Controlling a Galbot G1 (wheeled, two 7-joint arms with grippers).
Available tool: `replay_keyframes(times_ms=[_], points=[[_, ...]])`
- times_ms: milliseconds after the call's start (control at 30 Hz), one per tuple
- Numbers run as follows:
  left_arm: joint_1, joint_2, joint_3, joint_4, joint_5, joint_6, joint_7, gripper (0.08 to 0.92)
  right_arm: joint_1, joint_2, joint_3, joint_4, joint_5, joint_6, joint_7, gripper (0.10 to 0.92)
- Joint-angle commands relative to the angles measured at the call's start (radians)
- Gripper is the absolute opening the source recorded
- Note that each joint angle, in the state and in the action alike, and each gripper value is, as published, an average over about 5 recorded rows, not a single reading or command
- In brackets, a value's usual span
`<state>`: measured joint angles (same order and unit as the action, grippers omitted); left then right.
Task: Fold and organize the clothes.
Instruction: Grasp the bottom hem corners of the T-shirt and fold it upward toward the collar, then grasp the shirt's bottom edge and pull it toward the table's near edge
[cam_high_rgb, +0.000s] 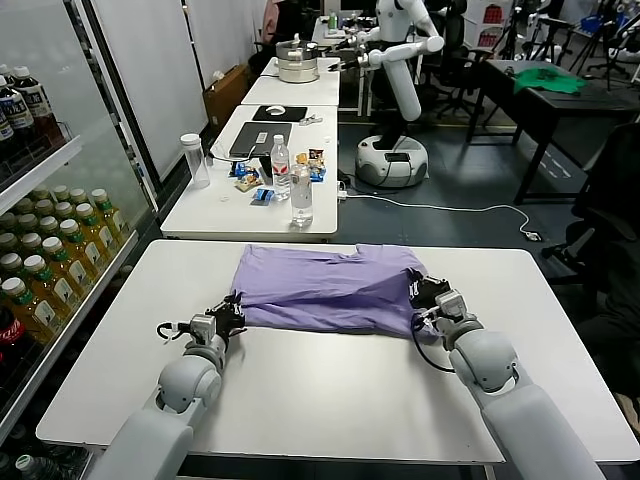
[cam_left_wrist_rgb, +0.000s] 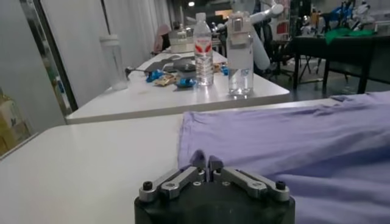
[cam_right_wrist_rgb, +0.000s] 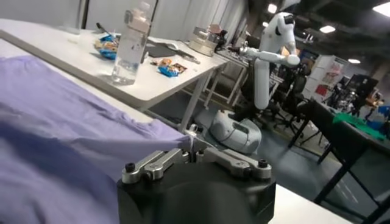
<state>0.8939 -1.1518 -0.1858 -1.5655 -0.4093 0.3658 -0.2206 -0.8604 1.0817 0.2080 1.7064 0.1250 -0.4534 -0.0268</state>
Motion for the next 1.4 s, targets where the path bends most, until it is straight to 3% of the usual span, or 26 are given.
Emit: replay_keyframes(times_ms=[33, 200, 300, 600, 767, 967, 1133, 1400], points=[[-0.037, -0.007, 0.004, 0.025, 0.008, 0.001, 0.000, 0.149, -0.007, -0.003, -0.010, -0.012, -0.030, -0.001, -0.015, 0.296], [-0.067, -0.016, 0.014, 0.067, 0.032, 0.013, -0.004, 0.187, -0.065, 0.012, 0.018, 0.016, -0.040, 0.004, 0.005, 0.425], [-0.051, -0.016, 0.012, 0.056, 0.048, 0.021, -0.015, 0.263, -0.125, 0.020, 0.054, 0.060, -0.037, 0.006, 0.022, 0.511], [0.145, -0.009, -0.051, -0.151, 0.046, 0.034, -0.047, 0.522, -0.394, 0.031, 0.244, 0.261, 0.061, -0.004, 0.054, 0.767], [0.208, -0.022, -0.064, -0.200, 0.037, 0.034, -0.055, 0.669, -0.491, 0.058, 0.321, 0.290, 0.133, -0.013, 0.073, 0.820], [0.147, -0.036, -0.052, -0.121, 0.005, 0.040, -0.070, 0.807, -0.447, 0.077, 0.316, 0.218, 0.250, -0.048, 0.107, 0.823], [0.116, -0.044, -0.049, -0.077, -0.032, 0.036, -0.082, 0.756, -0.366, 0.083, 0.271, 0.148, 0.330, -0.084, 0.118, 0.791], [0.112, -0.054, -0.057, -0.057, -0.072, 0.034, -0.077, 0.524, -0.295, 0.094, 0.212, 0.072, 0.350, -0.076, 0.109, 0.569]])
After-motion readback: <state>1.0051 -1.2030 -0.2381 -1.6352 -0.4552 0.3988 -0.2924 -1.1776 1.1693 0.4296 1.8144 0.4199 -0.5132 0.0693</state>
